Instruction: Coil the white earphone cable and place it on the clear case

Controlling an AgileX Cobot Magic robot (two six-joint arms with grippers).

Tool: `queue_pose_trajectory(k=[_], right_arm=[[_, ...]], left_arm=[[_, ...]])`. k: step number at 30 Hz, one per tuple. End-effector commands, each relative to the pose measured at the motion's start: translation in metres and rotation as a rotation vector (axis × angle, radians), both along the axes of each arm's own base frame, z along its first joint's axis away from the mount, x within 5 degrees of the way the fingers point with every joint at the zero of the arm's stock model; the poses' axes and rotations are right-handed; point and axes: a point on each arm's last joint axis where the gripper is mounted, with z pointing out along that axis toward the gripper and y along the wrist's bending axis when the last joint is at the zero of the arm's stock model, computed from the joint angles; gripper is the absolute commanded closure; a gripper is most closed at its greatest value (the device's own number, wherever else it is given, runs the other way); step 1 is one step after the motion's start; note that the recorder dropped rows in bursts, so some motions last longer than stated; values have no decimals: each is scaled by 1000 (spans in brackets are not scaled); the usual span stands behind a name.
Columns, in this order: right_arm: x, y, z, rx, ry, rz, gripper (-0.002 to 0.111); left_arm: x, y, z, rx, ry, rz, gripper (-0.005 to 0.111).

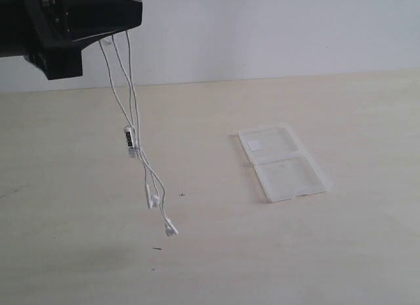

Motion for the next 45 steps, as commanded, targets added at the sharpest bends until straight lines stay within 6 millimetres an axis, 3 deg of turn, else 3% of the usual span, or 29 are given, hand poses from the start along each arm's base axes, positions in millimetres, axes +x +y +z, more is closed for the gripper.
queue_pose_trajectory(k=[1, 9, 36, 45], right_arm=[[-2, -9, 0, -17, 20, -52, 108], [2, -15, -14, -135, 120, -136, 108], [2, -15, -10, -84, 104, -140, 108], [-2, -10, -19, -104, 186, -87, 108]], left_arm=[[-8, 5, 10, 6, -44, 38, 107], [-20, 17, 22, 50, -90, 137, 107], [-7, 32, 13, 188, -85, 325, 107], [-4, 37, 14, 240, -139, 374, 107]])
